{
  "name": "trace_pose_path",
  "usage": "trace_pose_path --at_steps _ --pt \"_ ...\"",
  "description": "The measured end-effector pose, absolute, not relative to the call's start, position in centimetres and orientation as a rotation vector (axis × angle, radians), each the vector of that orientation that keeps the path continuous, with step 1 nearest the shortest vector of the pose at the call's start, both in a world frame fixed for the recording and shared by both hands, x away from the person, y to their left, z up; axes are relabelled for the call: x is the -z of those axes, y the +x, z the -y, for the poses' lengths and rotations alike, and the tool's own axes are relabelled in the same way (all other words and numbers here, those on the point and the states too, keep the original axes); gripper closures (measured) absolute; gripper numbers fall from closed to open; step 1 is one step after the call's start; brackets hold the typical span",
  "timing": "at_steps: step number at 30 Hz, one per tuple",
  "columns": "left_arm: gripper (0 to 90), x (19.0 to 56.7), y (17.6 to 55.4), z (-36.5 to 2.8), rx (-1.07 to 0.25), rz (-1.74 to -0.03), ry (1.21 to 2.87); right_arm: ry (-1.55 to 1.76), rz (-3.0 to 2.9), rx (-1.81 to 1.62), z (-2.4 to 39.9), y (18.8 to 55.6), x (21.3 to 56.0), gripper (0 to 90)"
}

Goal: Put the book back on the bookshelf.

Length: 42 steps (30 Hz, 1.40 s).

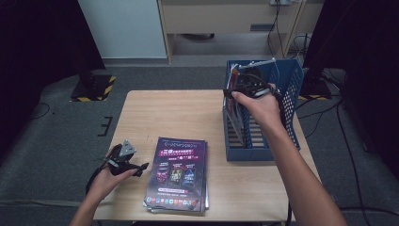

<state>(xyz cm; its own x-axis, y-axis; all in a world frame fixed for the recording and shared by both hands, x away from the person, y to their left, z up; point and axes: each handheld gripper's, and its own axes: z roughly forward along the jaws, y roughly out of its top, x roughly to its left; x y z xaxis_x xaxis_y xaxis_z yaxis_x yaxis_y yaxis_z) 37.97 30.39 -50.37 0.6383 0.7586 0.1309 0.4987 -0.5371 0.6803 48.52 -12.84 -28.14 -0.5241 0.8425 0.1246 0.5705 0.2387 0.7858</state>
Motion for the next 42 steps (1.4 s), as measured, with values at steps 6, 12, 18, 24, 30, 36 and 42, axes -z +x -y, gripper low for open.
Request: trace_pose_path --at_steps 6,12,18,24,30,36,42 --pt "5.9 50.4 37.9 -30.3 -0.558 -0.973 2.255 1.294 -2.183 -1.195 13.1 48.1 27.8 41.2" --pt "5.9 50.4 37.9 -30.3 -0.564 -0.973 2.254 1.275 -2.171 -1.224 13.6 47.7 27.4 38.0" --pt "5.9 50.3 37.8 -30.4 -0.588 -0.966 2.253 1.226 -2.159 -1.235 14.0 46.9 27.3 32.7" --pt "6.0 50.2 37.7 -30.7 -0.613 -0.979 2.232 1.209 -2.135 -1.248 15.1 45.4 28.4 26.0" --pt "6.1 50.3 37.8 -30.6 -0.621 -0.97 2.239 1.207 -2.136 -1.255 16.4 44.0 30.3 23.3" --pt "6.1 50.5 37.8 -30.6 -0.631 -0.974 2.241 1.196 -2.142 -1.261 17.1 43.0 32.6 21.0" --pt "6.1 50.5 37.8 -30.6 -0.638 -0.975 2.238 1.184 -2.16 -1.274 17.1 41.9 34.4 21.0"
